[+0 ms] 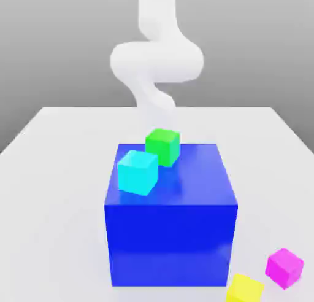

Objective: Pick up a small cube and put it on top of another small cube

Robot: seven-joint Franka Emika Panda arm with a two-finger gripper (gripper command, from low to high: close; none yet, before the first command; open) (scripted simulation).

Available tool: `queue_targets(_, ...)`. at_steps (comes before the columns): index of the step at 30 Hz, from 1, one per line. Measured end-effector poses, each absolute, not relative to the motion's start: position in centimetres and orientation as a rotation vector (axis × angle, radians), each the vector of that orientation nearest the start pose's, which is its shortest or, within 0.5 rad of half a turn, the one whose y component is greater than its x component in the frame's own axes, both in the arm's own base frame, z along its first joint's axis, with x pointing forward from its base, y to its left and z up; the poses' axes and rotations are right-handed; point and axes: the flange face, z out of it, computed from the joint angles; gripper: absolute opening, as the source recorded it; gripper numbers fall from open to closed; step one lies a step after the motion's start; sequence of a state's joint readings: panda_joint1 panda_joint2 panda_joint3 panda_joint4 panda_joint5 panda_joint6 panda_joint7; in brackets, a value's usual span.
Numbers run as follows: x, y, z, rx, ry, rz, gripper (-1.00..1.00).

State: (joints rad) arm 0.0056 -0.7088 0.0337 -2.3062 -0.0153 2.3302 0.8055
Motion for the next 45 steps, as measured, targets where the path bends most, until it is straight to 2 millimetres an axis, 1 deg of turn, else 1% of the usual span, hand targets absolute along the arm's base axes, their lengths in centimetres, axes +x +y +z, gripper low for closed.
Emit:
queue_targets(3,41.6,4.4,63.3,-2.622,0.965,-0.892,0.0)
queue_targets(7,45.3,7.8,56.9,-2.745,0.896,-0.782,0.0)
queue_targets(11,47.7,11.3,50.1,-2.855,0.81,-0.66,0.0)
queue_targets(14,48.7,13.9,44.7,-2.929,0.736,-0.56,0.0)
queue_targets(17,48.9,16.7,39.3,-2.993,0.648,-0.455,0.0)
queue_targets(20,48.2,19.8,33.9,-3.047,0.546,-0.343,0.0)
queue_targets(21,48.0,20.5,32.1,-3.061,0.521,-0.305,0.0)
queue_targets(24,46.7,22.4,26.8,-3.096,0.445,-0.186,0.0)
queue_targets(27,44.6,24.6,21.7,-3.119,0.357,-0.062,0.0)
queue_targets(29,43.8,25.5,18.7,-3.123,0.325,-0.016,0.0)
queue_targets(32,43.6,25.7,14.5,-3.124,0.316,-0.002,0.0)
queue_targets(33,43.5,25.7,13.5,-3.125,0.315,-0.001,-1.0)
queue_targets(38,43.5,25.7,13.5,-3.124,0.315,-0.002,-1.0)
queue_targets(39,43.4,25.7,12.9,-3.125,0.314,-0.001,-1.0)
queue_targets(40,43.5,25.7,13.3,-3.125,0.314,-0.001,-1.0)
queue_targets(42,43.5,25.8,15.4,-3.123,0.315,-0.001,-1.0)
queue_targets(44,43.5,25.7,18.0,-3.124,0.314,0.0,-1.0)
queue_targets(45,44.0,25.5,18.7,-3.131,0.321,0.007,-1.0)
